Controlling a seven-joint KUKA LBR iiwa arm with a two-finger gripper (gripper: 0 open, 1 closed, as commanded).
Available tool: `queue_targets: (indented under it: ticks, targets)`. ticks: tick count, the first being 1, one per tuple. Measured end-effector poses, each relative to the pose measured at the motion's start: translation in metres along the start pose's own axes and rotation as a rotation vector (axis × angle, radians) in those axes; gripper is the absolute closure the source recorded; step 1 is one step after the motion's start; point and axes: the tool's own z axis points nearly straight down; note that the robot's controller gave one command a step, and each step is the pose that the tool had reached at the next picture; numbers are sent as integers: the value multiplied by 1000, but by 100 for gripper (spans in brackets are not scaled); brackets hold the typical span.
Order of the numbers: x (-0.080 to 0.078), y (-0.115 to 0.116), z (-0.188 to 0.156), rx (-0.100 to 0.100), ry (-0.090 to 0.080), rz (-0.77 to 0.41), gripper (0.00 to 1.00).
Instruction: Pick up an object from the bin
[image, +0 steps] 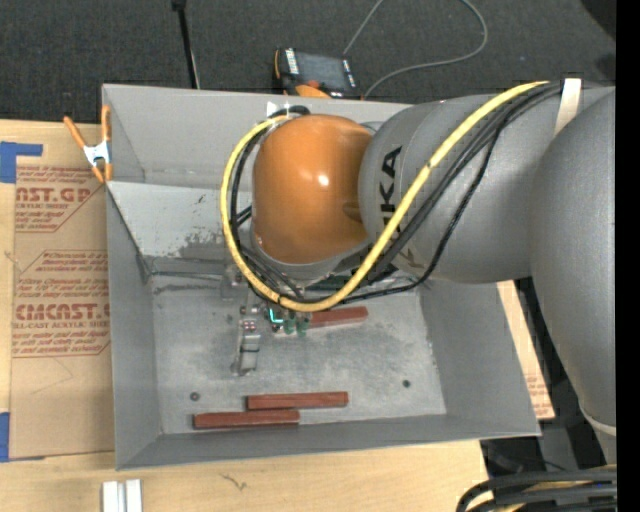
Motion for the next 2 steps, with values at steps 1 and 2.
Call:
queue_targets:
  ticks: [1,2]
  targets:
    - [2,-126,75,4,-2,119,0]
    - [-43,-130,138,0,-8,59,0]
